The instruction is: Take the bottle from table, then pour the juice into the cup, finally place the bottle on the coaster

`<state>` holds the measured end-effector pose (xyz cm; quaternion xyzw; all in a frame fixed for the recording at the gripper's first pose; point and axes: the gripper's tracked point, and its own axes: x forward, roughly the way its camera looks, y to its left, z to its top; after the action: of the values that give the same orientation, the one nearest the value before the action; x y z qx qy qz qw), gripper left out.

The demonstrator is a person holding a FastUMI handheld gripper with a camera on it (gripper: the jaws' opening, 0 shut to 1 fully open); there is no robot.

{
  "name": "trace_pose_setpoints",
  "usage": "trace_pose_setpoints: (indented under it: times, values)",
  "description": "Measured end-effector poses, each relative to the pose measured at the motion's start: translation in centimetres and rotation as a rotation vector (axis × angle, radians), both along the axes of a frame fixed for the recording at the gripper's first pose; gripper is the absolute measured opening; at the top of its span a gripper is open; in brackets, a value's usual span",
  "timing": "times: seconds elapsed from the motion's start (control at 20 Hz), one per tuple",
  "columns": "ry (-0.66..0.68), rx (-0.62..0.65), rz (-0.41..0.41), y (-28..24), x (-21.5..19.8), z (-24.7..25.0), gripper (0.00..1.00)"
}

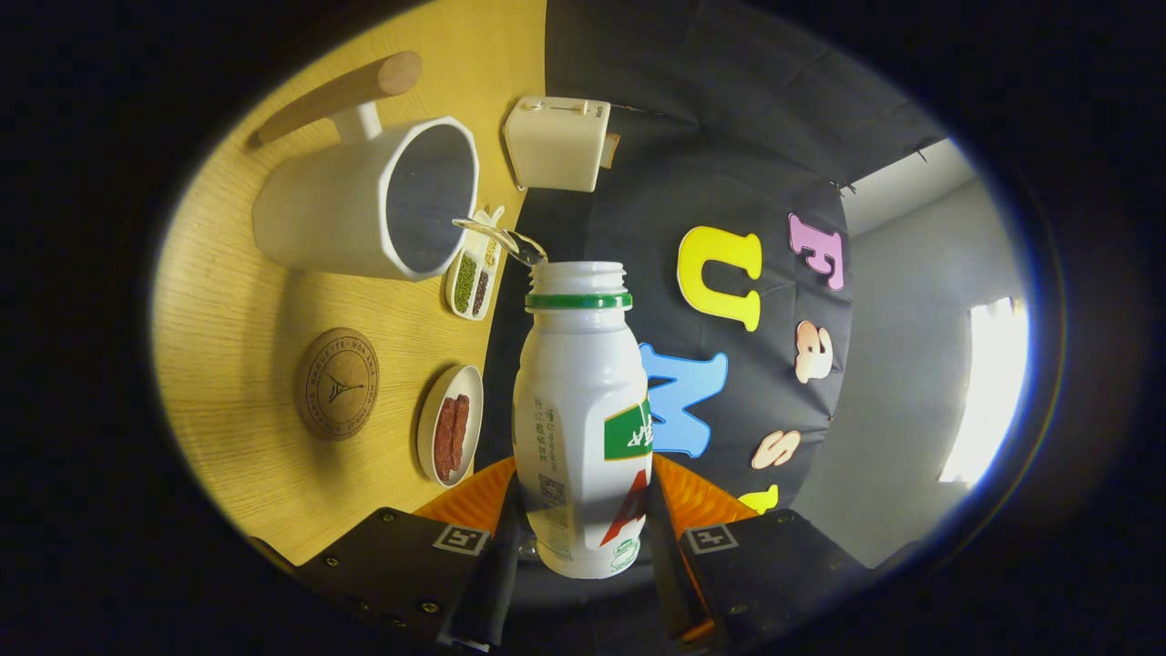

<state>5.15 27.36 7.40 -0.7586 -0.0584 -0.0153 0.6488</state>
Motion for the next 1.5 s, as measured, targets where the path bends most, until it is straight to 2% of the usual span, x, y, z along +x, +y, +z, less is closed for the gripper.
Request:
trace_pose_setpoints:
  times: [1.5]
  values:
    - [-0.027,-0.068,0.001,0.1,0.2,1.3,0.64]
